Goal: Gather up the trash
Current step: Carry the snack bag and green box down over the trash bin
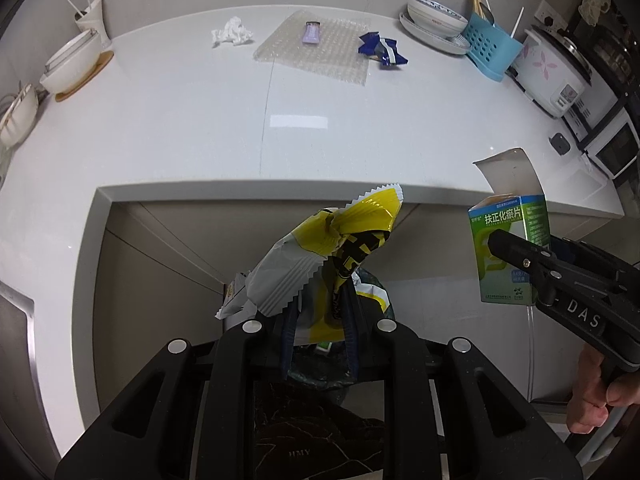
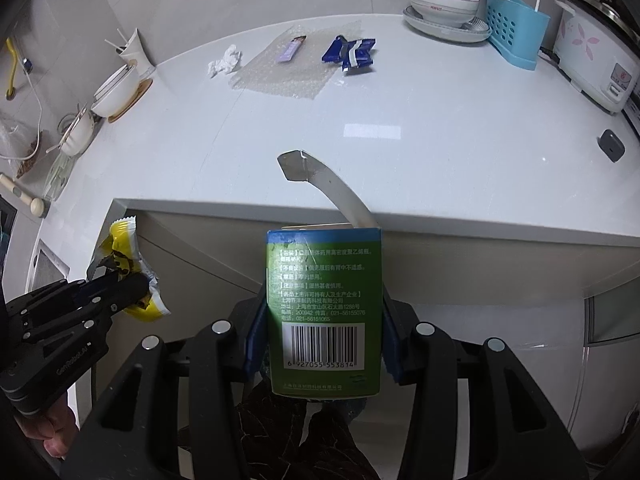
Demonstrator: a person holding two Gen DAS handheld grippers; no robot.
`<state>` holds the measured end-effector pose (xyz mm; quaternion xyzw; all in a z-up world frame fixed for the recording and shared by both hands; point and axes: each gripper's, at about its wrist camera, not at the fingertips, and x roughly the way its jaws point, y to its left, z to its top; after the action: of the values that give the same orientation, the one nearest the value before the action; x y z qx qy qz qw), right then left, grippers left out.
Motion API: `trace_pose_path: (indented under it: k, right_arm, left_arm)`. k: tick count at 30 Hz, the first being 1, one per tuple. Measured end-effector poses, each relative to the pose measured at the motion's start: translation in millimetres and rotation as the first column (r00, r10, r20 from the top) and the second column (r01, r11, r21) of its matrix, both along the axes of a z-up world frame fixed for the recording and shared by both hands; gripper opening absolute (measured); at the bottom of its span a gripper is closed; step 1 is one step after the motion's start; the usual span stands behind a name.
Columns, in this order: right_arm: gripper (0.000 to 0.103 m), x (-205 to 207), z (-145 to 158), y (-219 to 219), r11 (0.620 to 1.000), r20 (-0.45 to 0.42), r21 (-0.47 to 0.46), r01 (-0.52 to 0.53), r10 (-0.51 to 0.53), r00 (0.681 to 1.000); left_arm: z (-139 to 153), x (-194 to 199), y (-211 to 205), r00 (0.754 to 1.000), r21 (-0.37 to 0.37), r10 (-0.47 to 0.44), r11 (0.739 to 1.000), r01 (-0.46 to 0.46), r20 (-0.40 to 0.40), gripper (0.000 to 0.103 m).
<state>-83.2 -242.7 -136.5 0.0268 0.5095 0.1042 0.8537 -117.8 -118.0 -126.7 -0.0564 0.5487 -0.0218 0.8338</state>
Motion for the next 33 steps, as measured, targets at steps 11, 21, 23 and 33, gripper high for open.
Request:
trace_pose_path:
  k: [11, 21, 23, 33]
  right_arm:
    - [0.044, -14, -49, 2, 1.000, -0.047, 0.015, -0.025, 0.025, 0.999]
    - [0.044, -13, -97, 12, 0.999, -0.089, -0.018, -0.045, 0.043, 0.995]
    - [0.044, -12, -107, 17, 0.998, -0.089, -0.024, -0.059, 0.057, 0.994]
    - [0.044, -9, -155, 39, 0.992, -0.138, -0.068, -0.103, 0.092, 0.986]
  left_arm:
    - [-47, -12, 0, 1.000, -0.045, 0.006, 0.999, -0.007, -0.015, 0.020]
    - [-91, -15, 5, 1.000, -0.063, 0.013, 0.998, -0.015, -0.026, 0.020]
    - [-99, -16, 7, 1.000, -0.054, 0.011, 0.998, -0.013, -0.025, 0.020]
    - [-137, -13, 15, 0.998, -0.051, 0.024, 0.998, -0.027, -0.057, 0.020]
